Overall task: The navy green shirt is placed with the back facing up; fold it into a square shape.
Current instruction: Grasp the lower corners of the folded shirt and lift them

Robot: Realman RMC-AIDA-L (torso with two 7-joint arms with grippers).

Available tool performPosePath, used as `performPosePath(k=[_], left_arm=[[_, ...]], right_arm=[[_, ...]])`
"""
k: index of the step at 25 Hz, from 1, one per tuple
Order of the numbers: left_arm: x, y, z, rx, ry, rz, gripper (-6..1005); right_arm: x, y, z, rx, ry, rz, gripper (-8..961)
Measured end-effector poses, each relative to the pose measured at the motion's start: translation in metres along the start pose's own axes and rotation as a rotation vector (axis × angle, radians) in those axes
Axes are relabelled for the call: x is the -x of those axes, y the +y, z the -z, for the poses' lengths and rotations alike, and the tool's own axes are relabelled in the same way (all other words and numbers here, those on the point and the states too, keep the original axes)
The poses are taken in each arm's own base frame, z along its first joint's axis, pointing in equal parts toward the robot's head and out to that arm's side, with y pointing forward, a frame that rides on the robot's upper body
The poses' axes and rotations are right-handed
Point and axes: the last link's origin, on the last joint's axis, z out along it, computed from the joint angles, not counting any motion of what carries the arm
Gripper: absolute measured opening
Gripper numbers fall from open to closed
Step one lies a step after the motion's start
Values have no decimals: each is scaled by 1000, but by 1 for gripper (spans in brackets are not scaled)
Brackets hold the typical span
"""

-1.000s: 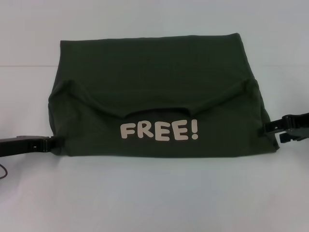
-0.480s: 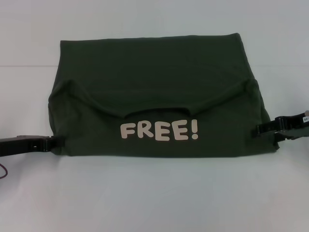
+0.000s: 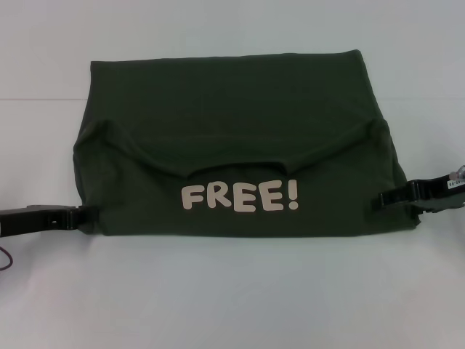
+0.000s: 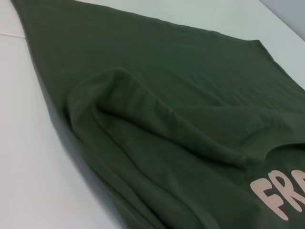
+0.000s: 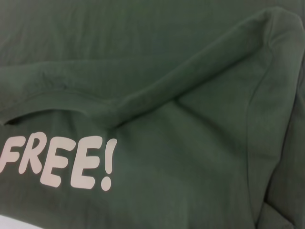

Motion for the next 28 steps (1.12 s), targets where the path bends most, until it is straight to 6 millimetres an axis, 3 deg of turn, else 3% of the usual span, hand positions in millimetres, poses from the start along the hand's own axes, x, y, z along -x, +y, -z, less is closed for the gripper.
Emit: performPosePath(k=[11, 16, 19, 28], left_arm=[[0, -1, 1, -1, 0, 4, 51], [0, -1, 1, -2, 0, 1, 51], [0, -2, 2, -3, -1, 0, 51], [-1, -2, 2, -3, 1, 2, 52]], right_arm=[[-1, 5, -5, -4, 11, 28, 894], [-4, 4, -6, -10, 24, 35, 710], [-5, 3, -7, -15, 29, 41, 462], [-3, 2, -4, -19, 27, 40, 289]])
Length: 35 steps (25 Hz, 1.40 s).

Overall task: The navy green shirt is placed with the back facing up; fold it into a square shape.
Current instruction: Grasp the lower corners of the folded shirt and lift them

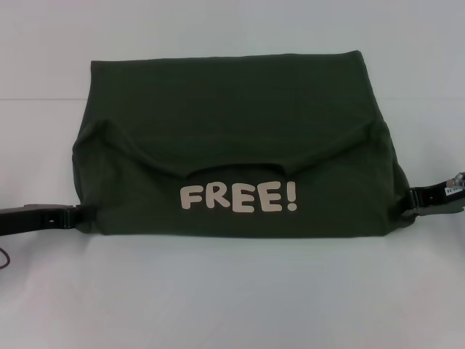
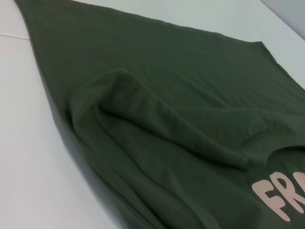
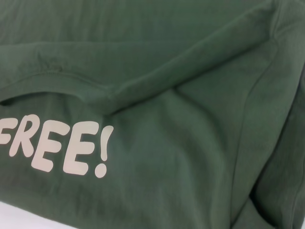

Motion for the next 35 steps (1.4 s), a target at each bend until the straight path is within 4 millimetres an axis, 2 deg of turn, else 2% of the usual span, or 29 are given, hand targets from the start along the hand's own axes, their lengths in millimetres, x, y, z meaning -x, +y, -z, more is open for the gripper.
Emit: performPosePath(k=[2, 7, 13, 18, 35], left_arm=[[0, 0, 0, 0, 0, 0, 52], [0, 0, 0, 0, 0, 2, 52], [-1, -1, 5, 16, -9, 25, 52], [-4, 2, 20, 73, -64, 93, 51], [23, 28, 55, 266, -400, 201, 51]], right_arm=[[0, 0, 0, 0, 0, 0, 251], [-1, -3, 2, -2, 0, -3, 45], [-5, -7, 9, 8, 26, 5, 37], [-13, -9, 19, 41, 88, 32, 39], [-71, 2, 35, 231, 415, 203, 37]])
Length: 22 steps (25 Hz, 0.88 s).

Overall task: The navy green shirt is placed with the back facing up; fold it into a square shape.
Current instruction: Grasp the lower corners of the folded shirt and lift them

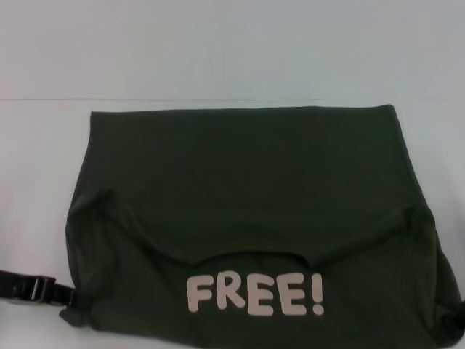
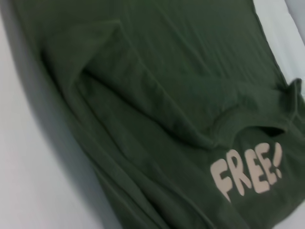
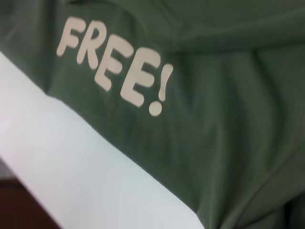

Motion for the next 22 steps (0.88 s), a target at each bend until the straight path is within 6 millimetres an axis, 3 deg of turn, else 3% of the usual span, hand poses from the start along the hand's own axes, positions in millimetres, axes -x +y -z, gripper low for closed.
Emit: performPosePath(k=[16, 22], left_arm=[[28, 20, 16, 100, -289, 60, 52], [26, 21, 17, 106, -286, 56, 52]], right_arm=[[-25, 9, -10, 71, 157, 116, 39], [-25, 9, -11, 81, 143, 115, 38]])
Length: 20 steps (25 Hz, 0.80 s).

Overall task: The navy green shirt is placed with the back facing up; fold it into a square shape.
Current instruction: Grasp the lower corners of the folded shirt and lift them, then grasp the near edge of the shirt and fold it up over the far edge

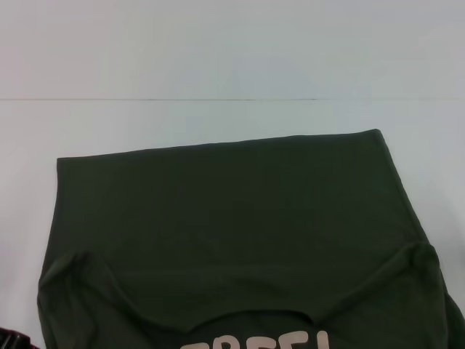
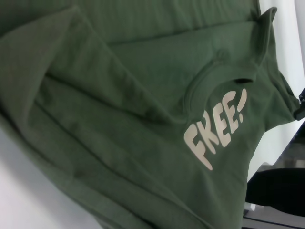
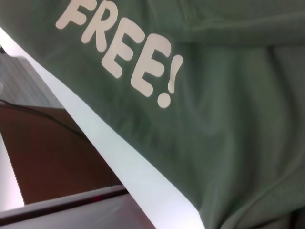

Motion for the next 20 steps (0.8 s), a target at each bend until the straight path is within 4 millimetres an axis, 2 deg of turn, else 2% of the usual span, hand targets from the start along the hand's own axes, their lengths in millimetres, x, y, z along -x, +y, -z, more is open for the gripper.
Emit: performPosePath(k=[7, 15, 20], left_arm=[[-11, 4, 11, 34, 77, -6, 51], [-30, 5, 32, 28, 226, -1, 51], [-45, -5, 44, -31, 359, 25, 51]], right_arm=[[2, -3, 14, 37, -149, -50, 37], [9, -20, 49, 41, -423, -197, 39], [20, -31, 67, 14, -577, -260, 38]])
